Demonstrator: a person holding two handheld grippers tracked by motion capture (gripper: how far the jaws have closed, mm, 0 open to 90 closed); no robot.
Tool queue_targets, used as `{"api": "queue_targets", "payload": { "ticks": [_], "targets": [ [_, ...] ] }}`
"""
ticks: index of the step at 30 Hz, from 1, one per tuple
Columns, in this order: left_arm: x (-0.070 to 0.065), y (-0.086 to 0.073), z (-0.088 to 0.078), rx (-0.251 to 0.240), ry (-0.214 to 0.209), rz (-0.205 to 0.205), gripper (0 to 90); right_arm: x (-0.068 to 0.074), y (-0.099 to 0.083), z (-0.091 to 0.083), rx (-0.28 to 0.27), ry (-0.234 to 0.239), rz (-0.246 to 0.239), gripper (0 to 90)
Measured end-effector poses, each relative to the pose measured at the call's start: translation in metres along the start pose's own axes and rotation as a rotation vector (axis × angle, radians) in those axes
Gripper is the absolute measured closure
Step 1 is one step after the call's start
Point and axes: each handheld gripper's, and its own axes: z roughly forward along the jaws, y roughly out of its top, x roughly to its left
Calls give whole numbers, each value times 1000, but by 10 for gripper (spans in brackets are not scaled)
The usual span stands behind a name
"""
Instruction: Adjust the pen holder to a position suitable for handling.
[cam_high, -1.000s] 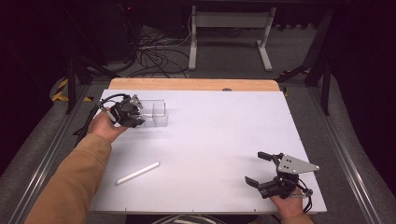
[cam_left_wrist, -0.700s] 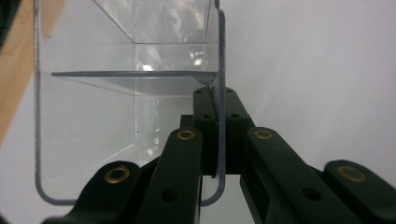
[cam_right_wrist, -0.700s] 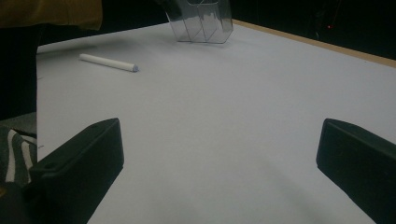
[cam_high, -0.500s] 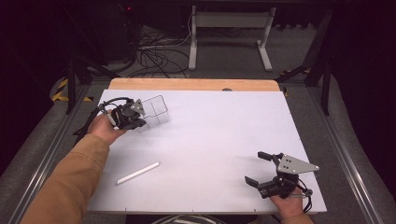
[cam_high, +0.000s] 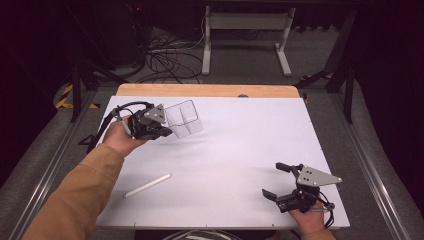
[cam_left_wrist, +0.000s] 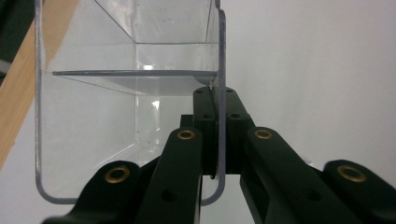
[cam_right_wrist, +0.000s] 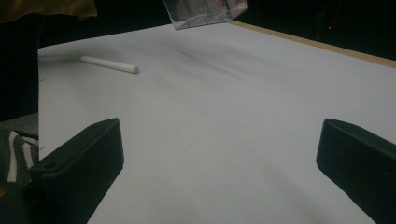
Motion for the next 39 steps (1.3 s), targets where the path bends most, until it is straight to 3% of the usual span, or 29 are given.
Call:
{"api": "queue_targets", "payload": {
  "ticks": [5,6,13,19,26,32,39],
  "targets": [
    [-12,15,5,0,-40,50,882,0,0,0,-2,3,0,13],
    [-17,22,9,0,-61,79,882,0,0,0,-5,4,-2,14],
    [-32,38,23,5,-126,127,882,0,0,-1,-5,6,-3,14],
    [-48,47,41,59,-203,181,882,0,0,-1,-7,8,-6,14],
    [-50,49,53,94,-247,169,882,1,0,-1,-6,9,-6,13],
    [-50,47,59,136,-258,175,882,1,0,-1,-6,11,-8,14],
    [-48,44,63,152,-274,164,881,1,0,-1,-3,12,-7,13]
  ]
}}
